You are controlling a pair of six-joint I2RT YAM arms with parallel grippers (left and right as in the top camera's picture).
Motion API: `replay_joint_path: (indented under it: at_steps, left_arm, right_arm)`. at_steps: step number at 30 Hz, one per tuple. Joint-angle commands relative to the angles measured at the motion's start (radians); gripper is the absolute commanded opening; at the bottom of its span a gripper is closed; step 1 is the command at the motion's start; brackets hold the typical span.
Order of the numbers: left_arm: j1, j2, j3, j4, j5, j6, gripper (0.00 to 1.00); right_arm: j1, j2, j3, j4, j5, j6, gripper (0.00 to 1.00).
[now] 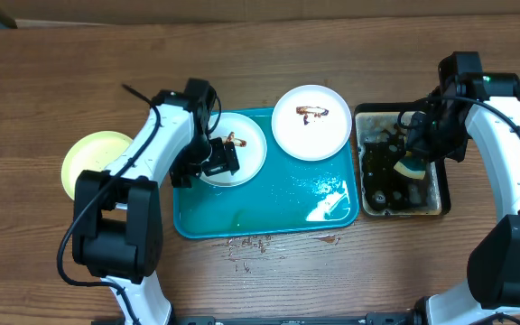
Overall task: Clean dirty plates on tray and stack at the side
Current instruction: 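Drag the white plate toward the tray's left side and tilt it up, then carry the sponge from the basin over the held white plate with the right gripper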
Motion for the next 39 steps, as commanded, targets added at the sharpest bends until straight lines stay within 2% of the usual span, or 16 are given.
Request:
replay_joint_path:
  at_steps: [1, 3, 5, 9, 12, 18, 23, 25, 30, 33, 37, 39]
  left_arm:
    - [-0.010, -0.010, -0.042, 0.049, 0.050, -0.091, 1.00]
    - [-0.010, -0.010, -0.050, 0.066, 0.052, -0.112, 1.00]
    - [-0.010, -0.010, -0.051, 0.070, 0.050, -0.114, 0.95]
    - [-0.010, -0.010, -0.053, 0.075, 0.032, -0.114, 0.75]
    - [-0.010, -0.010, -0.071, 0.074, 0.029, -0.113, 0.67]
    - [-0.009, -0.010, -0.136, 0.108, 0.024, -0.114, 0.62]
    - [-0.005, -0.010, -0.141, 0.115, 0.005, -0.114, 0.48]
    - [-0.005, -0.010, -0.140, 0.119, 0.005, -0.113, 0.36]
    - [-0.002, -0.011, -0.140, 0.116, 0.005, -0.101, 0.14]
    - [0.001, -0.010, -0.140, 0.100, 0.002, -0.100, 0.13]
    - [0.001, -0.010, -0.140, 0.100, 0.001, -0.076, 0.06]
    - [0.001, -0.010, -0.140, 0.108, 0.002, -0.076, 0.04]
  right_arm:
    - [0.002, -0.036, 0.004, 0.002, -0.007, -0.001, 0.04]
    - [0.002, -0.036, 0.004, 0.003, -0.007, -0.001, 0.04]
    - [0.002, -0.036, 0.004, 0.002, -0.007, -0.001, 0.04]
    - [0.002, -0.036, 0.004, 0.003, -0.007, -0.001, 0.04]
    - [0.002, -0.036, 0.004, 0.003, -0.007, -0.001, 0.04]
    - [0.002, -0.036, 0.004, 0.002, -0.007, -0.001, 0.04]
    - [0.002, -0.036, 0.004, 0.001, -0.007, -0.001, 0.04]
    - [0.002, -0.036, 0.004, -0.002, -0.007, -0.001, 0.04]
    - [0.002, -0.036, 0.004, -0.002, -0.007, -0.001, 0.04]
    - [0.002, -0.036, 0.004, -0.001, -0.007, -0.001, 0.04]
    - [0.002, -0.036, 0.004, -0.001, -0.012, -0.001, 0.04]
    - [0.008, -0.036, 0.004, 0.004, -0.072, -0.032, 0.04]
